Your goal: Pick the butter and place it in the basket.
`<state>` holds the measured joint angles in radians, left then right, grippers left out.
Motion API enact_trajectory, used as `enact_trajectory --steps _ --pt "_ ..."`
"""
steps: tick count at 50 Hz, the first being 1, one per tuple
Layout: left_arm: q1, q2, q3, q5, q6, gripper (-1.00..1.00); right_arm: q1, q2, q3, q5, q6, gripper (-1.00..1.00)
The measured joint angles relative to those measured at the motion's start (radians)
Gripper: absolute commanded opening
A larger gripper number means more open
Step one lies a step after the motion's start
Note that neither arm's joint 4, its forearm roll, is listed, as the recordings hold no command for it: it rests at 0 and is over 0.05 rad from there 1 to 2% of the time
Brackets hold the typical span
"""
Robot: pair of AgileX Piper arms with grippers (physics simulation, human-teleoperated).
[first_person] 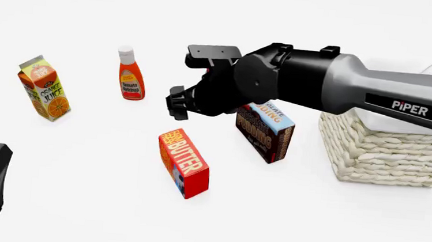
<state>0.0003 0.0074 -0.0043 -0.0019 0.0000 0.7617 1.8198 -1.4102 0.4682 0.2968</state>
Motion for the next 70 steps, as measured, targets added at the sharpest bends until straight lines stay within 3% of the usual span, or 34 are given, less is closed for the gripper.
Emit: enact_trajectory --steps 70 --pt "0.0 0.0 0.0 0.0 0.0 1.0 0.022 0.136 0.007 -0.073 0.029 1.0"
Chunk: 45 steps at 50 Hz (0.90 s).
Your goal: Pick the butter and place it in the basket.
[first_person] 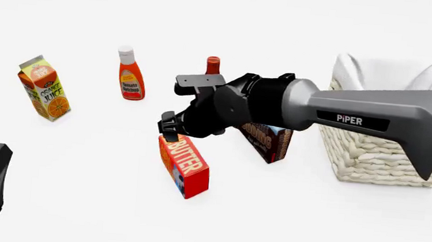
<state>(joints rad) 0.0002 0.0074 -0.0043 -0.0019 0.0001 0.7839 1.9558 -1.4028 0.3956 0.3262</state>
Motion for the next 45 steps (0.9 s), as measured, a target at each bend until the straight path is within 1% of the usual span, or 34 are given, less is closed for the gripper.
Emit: enact_trajectory --steps 15,45 --pt "0.0 0.0 0.0 0.0 0.0 1.0 0.008 0.014 0.006 -0.011 0.009 1.0" --pt "0.0 0.0 0.0 0.0 0.0 1.0 0.025 0.039 0.052 -0.057 0.034 1.0"
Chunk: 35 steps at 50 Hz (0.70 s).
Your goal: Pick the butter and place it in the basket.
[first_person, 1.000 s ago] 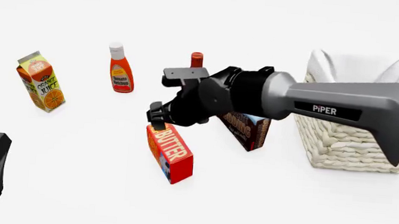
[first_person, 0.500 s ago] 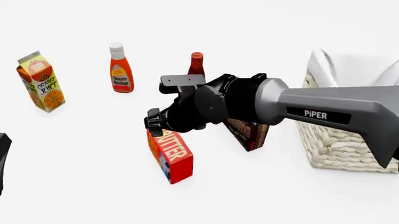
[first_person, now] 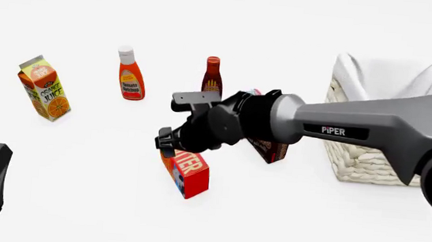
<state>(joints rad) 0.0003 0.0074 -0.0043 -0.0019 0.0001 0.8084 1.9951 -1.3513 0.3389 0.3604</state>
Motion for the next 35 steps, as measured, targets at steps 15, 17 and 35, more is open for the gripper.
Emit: enact_trajectory --steps 15,17,35 --pt "0.0 0.0 0.0 0.0 0.0 1.0 0.007 0.012 0.019 -0.022 0.013 1.0" --pt "0.0 0.0 0.0 0.0 0.0 1.0 0.008 0.014 0.022 -0.026 0.015 1.0" --pt "0.0 0.0 0.0 0.0 0.0 1.0 0.009 0.029 0.038 -0.053 0.024 -1.0"
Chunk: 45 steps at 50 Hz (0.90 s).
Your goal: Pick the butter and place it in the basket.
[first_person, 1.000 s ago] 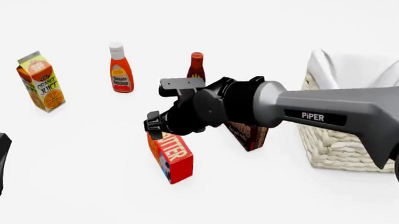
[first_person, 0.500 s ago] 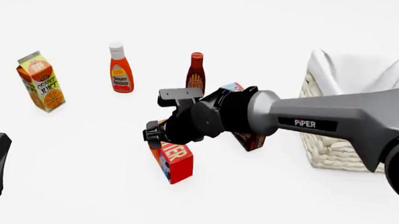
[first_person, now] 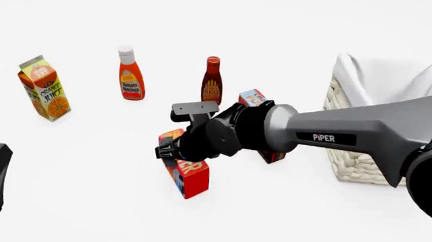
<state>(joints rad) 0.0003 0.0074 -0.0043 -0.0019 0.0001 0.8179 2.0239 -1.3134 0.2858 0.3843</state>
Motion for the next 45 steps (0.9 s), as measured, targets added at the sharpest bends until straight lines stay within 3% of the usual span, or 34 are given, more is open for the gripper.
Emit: enact_trajectory --steps 11,45 --pt "0.0 0.0 0.0 0.0 0.0 1.0 0.001 -0.014 0.015 -0.009 -0.034 -1.0" --pt "0.0 0.0 0.0 0.0 0.0 1.0 0.005 -0.134 0.061 0.028 -0.015 -1.0"
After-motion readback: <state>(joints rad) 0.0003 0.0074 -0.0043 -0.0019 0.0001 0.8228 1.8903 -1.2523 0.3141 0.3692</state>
